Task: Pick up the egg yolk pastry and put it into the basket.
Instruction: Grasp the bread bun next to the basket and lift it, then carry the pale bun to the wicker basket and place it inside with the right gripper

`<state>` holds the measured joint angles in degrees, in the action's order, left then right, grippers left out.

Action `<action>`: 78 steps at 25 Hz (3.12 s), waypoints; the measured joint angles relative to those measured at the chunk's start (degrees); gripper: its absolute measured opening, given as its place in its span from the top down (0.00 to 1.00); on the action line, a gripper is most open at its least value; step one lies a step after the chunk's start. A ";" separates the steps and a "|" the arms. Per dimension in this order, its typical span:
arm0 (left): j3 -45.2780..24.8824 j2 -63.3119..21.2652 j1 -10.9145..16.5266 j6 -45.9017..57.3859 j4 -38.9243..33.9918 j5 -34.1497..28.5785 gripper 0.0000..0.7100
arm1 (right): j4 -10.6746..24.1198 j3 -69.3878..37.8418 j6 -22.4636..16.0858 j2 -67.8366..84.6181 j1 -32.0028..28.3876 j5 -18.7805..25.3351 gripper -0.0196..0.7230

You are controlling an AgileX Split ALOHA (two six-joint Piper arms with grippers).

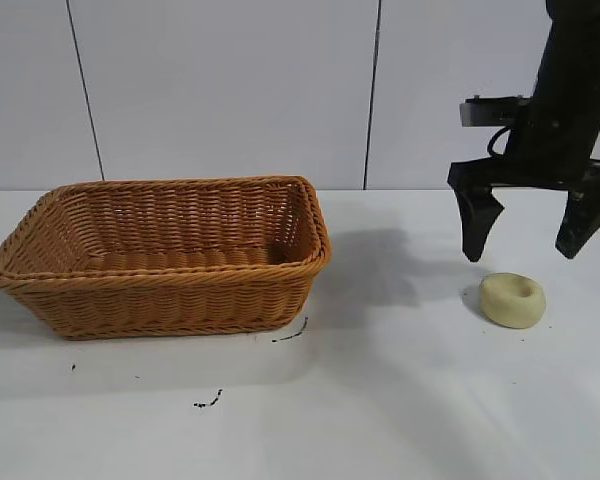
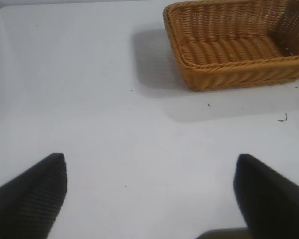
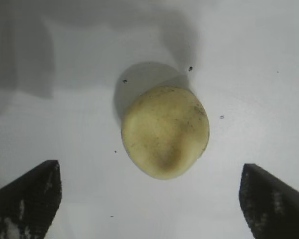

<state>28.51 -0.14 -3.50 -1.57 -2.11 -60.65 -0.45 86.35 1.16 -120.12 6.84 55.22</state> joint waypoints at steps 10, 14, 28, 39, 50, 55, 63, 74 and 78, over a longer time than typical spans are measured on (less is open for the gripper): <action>0.00 0.00 0.00 0.00 0.00 0.00 0.02 | 0.45 0.00 -0.05 -7.07 0.00 -3.03 0.04; 0.00 0.00 0.00 0.00 0.00 0.00 0.02 | 0.45 0.05 -0.05 -7.20 0.00 -3.33 0.19; 0.00 0.00 0.00 0.00 0.00 0.00 0.02 | 1.23 7.22 0.39 -0.82 0.00 4.20 0.71; 0.00 0.00 0.00 0.00 0.00 0.00 0.02 | 0.45 24.77 0.45 1.00 1.99 13.84 0.71; 0.00 0.00 0.00 0.00 0.00 0.00 0.02 | 0.45 36.97 -0.01 -2.90 17.91 14.12 0.71; 0.00 0.00 0.00 0.00 0.00 0.00 0.02 | 0.45 41.30 -0.05 -8.77 26.22 10.57 0.71; 0.00 0.00 0.00 0.00 0.00 0.00 0.02 | 0.09 42.37 -0.05 -19.78 31.93 0.00 0.71; 0.00 0.00 0.00 0.00 0.00 0.00 0.02 | -1.07 42.48 -0.05 -24.27 32.00 -3.26 0.31; 0.00 0.00 0.00 0.00 0.00 0.00 0.02 | -1.19 43.30 -0.05 -23.94 32.00 -1.34 0.10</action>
<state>28.51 -0.14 -3.50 -1.57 -2.11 -60.65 -1.64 129.66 1.11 -144.06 38.84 53.89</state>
